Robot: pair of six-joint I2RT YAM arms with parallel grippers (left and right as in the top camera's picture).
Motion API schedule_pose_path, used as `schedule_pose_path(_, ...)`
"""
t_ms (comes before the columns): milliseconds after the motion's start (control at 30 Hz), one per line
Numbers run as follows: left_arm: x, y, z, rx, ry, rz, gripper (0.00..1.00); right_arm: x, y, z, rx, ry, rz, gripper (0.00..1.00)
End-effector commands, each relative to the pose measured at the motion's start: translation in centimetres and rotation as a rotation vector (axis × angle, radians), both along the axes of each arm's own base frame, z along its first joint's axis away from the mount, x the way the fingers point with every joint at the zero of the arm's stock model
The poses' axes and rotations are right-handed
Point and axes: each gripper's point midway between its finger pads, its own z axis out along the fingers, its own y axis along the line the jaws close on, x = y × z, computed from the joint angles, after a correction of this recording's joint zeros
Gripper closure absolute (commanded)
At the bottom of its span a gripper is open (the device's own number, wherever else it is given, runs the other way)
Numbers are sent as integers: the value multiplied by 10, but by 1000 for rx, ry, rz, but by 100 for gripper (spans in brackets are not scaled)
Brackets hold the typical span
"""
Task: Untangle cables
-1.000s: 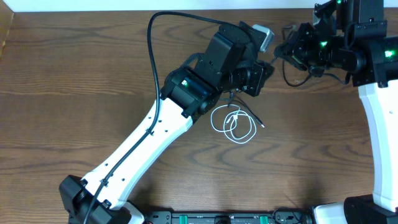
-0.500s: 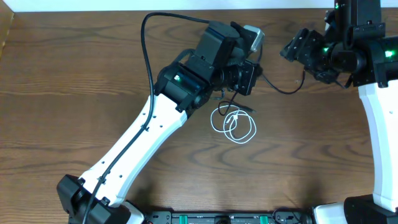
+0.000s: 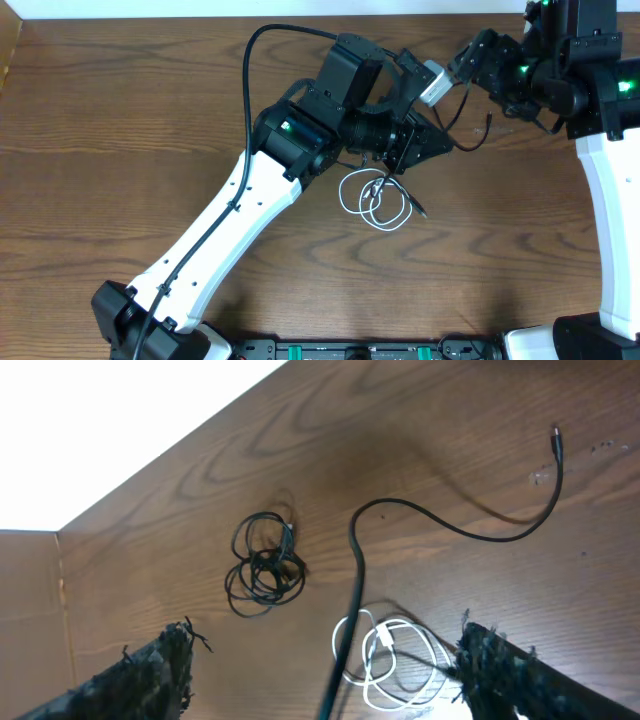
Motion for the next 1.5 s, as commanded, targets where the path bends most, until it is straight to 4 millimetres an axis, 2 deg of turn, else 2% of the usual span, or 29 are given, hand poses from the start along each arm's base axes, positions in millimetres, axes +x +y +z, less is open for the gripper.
schedule_pose_path(0, -15, -5, 11, -63, -10, -112, 93, -1, 7, -4, 14, 14, 12, 23)
schedule_pose_path(100, -23, -5, 16, -90, -11, -158, 93, -1, 9, -8, 20, 33, 20, 36)
schedule_pose_path(200, -23, -5, 16, -89, -11, -158, 92, -5, 12, -12, 27, 59, 32, 44)
schedule_pose_path(433, -19, -5, 14, -77, -20, -138, 92, -12, 12, -18, 36, 102, 31, 74)
schedule_pose_path(633, -18, -5, 14, -77, -20, -138, 93, -13, 12, -18, 38, 108, 27, 86)
schedule_pose_path(767, -17, -4, 13, -75, -20, -133, 92, -14, 12, -19, 40, 110, 25, 98)
schedule_pose_path(967, -7, -1, 3, -22, -27, -69, 92, -14, 12, -19, 40, 111, 26, 99)
schedule_pose_path(1000, -4, 0, 0, -4, -27, -47, 89, -14, 12, -18, 39, 110, 26, 98)
schedule_pose_path(1033, 0, 2, -4, 18, -21, -16, 73, -14, 12, -18, 39, 107, 26, 99)
schedule_pose_path(1100, 9, 6, -12, 64, -1, 56, 36, -14, 11, -15, 38, 96, 23, 98)
schedule_pose_path(1200, 11, 7, -13, 72, 8, 76, 11, -14, 5, -8, 17, 68, 2, 99)
schedule_pose_path(1333, 12, 5, -7, 50, 11, 81, 8, -16, -17, -2, -80, 30, -78, 99)
schedule_pose_path(1467, 18, 0, 5, 1, 28, 113, 8, -20, -17, 4, -78, 14, -75, 98)
